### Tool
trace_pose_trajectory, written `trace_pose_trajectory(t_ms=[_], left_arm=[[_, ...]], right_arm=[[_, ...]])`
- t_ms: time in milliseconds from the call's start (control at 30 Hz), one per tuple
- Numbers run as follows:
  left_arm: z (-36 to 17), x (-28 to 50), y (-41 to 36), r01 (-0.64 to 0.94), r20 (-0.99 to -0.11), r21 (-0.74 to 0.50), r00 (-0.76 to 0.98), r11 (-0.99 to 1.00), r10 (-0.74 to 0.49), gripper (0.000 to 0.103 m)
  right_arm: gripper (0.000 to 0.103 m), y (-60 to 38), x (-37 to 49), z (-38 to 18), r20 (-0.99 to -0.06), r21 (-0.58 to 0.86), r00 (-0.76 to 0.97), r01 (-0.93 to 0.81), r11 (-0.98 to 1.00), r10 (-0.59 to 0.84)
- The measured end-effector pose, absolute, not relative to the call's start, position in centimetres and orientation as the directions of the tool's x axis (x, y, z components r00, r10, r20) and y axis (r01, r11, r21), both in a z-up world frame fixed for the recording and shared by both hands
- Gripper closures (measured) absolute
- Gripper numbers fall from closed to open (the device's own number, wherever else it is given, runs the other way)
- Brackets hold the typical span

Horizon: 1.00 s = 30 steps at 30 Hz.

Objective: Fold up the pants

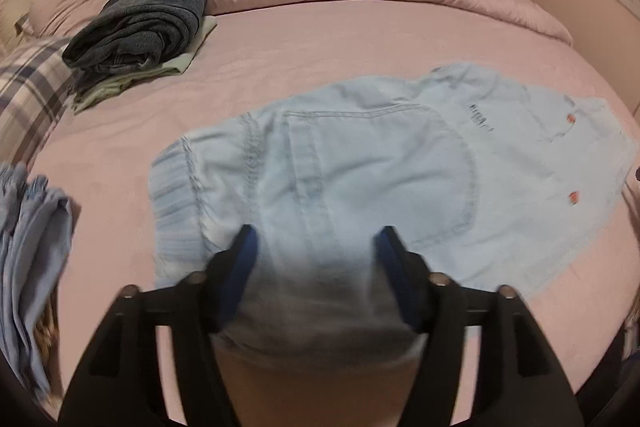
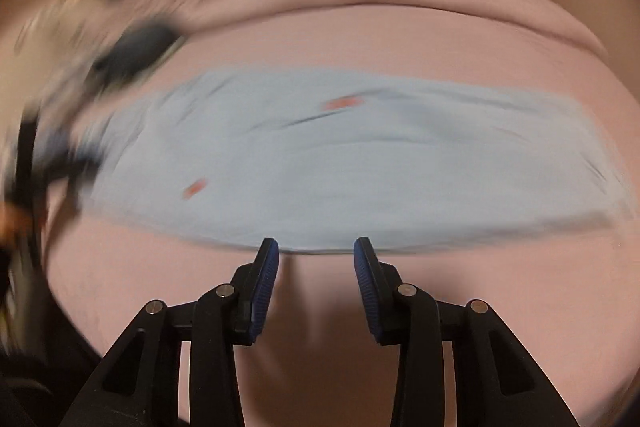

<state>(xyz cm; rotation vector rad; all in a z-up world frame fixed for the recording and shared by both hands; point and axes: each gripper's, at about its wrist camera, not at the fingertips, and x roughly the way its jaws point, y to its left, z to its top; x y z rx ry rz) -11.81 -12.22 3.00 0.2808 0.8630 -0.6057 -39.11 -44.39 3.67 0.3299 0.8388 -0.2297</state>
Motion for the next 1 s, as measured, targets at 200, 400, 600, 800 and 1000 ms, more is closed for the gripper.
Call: trace_pose_trajectory(t_ms=[200, 400, 600, 800, 1000], left_arm=[[4.9, -14.0, -17.1, 0.662, -0.726, -0.200, 0.395, 0.722, -0.563, 0.036], [1.2, -14.0, -20.3, 0.666, -0.804, -0.178, 0.326, 0.724, -0.497, 0.036], [2.1, -14.3, -20.9, 0.658, -0.809, -0.145, 0.352, 0.739, -0.471, 0.036], [3.6, -15.8, -25.9, 0.706, -0.749, -0.315, 0.226, 0.634, -0.623, 0.036], [4.3, -17.5, -33.0, 0.742, -0.688, -0.451, 0.064, 0.495, -0.723, 0.036]], right_arm=[[0.063, -58.5, -44.8, 4.3, -0.623, 0.467, 0.755, 0.567, 0.679, -0.203], [0.067, -65.8, -44.0, 0.8, -0.645, 0.581, 0.746, 0.621, 0.526, -0.167], [0.061, -70.0, -49.7, 1.6, -0.610, 0.632, 0.730, 0.682, 0.368, -0.307], [0.060, -67.3, -51.2, 1.3, -0.602, 0.691, 0.777, 0.622, 0.368, -0.184], [0.060, -66.7, -47.0, -0.3, -0.623, 0.685, 0.774, 0.609, 0.401, -0.113]])
